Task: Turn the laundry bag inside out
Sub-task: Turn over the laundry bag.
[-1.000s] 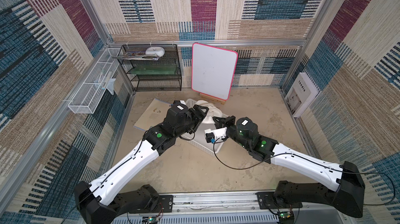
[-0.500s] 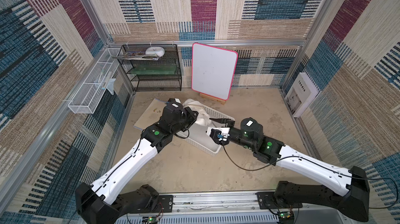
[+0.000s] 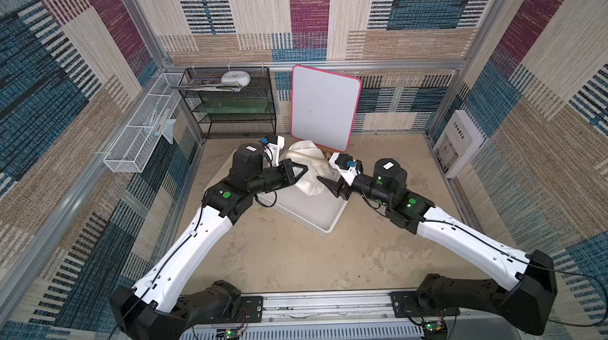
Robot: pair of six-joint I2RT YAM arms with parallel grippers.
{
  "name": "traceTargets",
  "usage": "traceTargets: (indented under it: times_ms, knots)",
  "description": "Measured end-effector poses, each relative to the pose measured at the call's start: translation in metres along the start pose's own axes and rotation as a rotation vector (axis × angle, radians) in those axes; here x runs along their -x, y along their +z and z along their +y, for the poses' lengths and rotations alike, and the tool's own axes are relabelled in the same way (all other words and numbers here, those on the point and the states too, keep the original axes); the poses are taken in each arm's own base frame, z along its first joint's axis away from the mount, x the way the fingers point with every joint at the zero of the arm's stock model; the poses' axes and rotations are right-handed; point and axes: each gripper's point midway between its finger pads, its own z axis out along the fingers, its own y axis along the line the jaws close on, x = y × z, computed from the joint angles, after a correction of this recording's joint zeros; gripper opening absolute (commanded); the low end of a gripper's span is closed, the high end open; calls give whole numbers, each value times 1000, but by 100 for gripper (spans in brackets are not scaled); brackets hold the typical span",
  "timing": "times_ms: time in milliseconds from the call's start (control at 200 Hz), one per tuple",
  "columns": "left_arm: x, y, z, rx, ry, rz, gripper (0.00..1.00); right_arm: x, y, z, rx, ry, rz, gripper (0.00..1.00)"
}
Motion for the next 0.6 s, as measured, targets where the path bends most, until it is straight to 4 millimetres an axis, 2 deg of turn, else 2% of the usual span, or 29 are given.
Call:
traceTargets:
  times_ms: [175,401,516,601]
  knots:
    - [-3,0,-9,-38,24,44,0,8,-6,-23,-96,-14,-21,64]
    - [-7,2,-20,-86,23,93,0,13,9,-33,-121,-129,9,57]
    - [-8,-1,-23,-94,34,104,0,13,11,-41,-147,-171,32,28]
    - [-13,-3,-23,-91,50,129,0,24,9,-54,-174,-177,24,10]
